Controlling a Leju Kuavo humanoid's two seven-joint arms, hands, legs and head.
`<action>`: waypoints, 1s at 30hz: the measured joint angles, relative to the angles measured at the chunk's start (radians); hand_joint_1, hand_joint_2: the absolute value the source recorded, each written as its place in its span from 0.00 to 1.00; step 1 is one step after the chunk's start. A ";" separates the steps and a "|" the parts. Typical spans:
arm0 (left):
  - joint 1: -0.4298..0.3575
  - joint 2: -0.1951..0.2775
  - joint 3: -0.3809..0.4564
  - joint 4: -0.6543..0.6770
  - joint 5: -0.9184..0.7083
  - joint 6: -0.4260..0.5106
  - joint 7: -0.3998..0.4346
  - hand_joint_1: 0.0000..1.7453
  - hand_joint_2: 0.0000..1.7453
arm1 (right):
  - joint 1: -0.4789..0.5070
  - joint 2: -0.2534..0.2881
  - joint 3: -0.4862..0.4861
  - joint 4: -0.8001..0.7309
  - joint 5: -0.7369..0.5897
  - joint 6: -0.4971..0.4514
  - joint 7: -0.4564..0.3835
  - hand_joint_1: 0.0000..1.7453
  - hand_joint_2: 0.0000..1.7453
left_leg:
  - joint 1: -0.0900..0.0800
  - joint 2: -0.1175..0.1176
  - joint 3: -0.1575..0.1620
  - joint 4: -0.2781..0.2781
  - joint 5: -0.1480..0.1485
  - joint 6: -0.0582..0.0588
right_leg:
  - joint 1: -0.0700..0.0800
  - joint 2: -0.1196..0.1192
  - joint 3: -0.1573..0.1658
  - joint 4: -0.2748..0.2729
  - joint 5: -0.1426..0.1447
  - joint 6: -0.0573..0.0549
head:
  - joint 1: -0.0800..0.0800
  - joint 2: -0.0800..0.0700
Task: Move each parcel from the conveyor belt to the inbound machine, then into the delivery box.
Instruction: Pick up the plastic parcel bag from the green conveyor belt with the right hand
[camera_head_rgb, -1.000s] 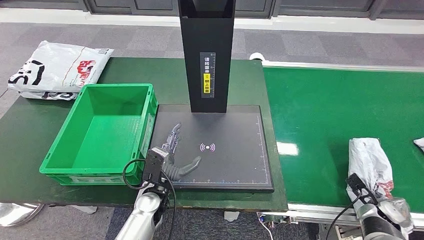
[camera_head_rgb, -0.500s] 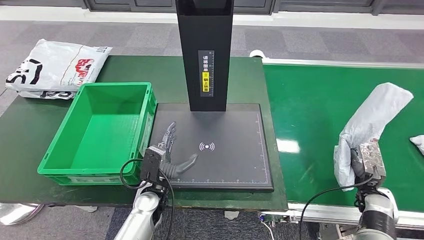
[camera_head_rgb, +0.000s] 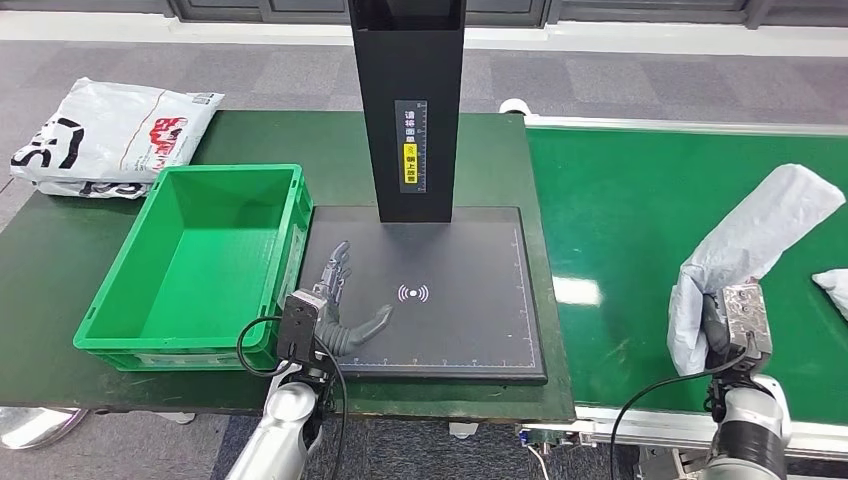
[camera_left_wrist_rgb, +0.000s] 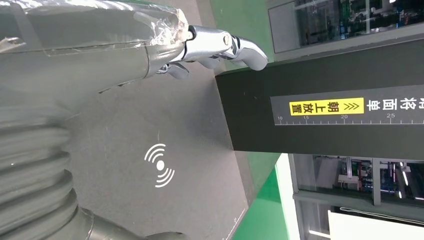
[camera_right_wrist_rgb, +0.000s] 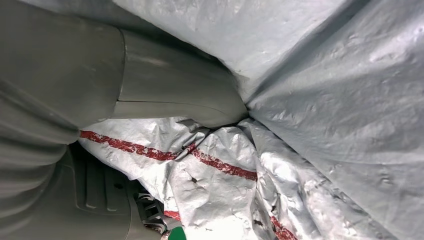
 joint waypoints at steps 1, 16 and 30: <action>0.000 0.000 0.000 0.000 0.000 0.000 0.000 0.00 1.00 | 0.000 0.000 0.000 0.000 0.000 0.000 0.000 1.00 1.00 | 0.000 0.000 0.000 0.000 0.000 0.000 | 0.000 0.000 0.000 0.000 0.000 0.000 | 0.000 0.000; -0.001 0.000 0.000 0.000 0.004 0.006 0.010 0.00 1.00 | -0.008 0.017 0.005 0.010 0.026 -0.073 0.024 1.00 1.00 | 0.000 0.000 -0.001 0.000 0.000 0.000 | 0.000 0.000 -0.002 0.001 -0.001 -0.001 | 0.000 0.000; -0.005 -0.002 -0.010 0.011 0.035 0.034 0.032 0.00 1.00 | -0.112 0.140 0.170 0.108 0.140 -0.165 0.079 1.00 1.00 | -0.001 0.004 -0.001 0.000 0.001 -0.003 | 0.000 0.003 -0.006 0.005 0.000 -0.003 | 0.000 0.000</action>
